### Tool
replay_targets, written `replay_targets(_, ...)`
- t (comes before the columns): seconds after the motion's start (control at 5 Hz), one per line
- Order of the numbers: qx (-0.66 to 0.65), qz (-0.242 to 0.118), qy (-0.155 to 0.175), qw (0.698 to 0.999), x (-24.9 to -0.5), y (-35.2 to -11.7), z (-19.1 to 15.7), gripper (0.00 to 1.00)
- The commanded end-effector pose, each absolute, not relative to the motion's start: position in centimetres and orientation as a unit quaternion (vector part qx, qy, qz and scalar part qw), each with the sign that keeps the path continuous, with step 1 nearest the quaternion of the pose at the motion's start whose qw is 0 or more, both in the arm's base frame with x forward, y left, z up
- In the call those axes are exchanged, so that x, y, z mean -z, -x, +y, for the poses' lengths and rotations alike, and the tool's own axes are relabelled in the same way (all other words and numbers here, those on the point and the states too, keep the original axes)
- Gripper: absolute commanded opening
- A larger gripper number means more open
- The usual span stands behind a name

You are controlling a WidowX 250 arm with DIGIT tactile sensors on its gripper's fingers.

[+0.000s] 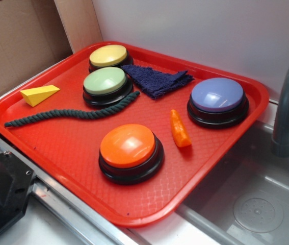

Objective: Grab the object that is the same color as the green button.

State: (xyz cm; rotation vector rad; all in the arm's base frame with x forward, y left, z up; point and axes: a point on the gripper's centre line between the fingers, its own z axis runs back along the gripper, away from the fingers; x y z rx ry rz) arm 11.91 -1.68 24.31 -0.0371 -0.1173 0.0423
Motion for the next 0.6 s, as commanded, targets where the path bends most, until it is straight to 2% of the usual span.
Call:
replay_targets(0.0,-0.021,-0.059,0.019,0.998,-24.3,-11.9,-1.7,1.00)
replay_targets(0.2,0.016,-0.084,0.009,0.996,-22.5,-13.7,-0.9,1.00)
replay_targets(0.4,0.090,-0.109,-0.019,0.990,-19.0,-16.2,0.4,1.00)
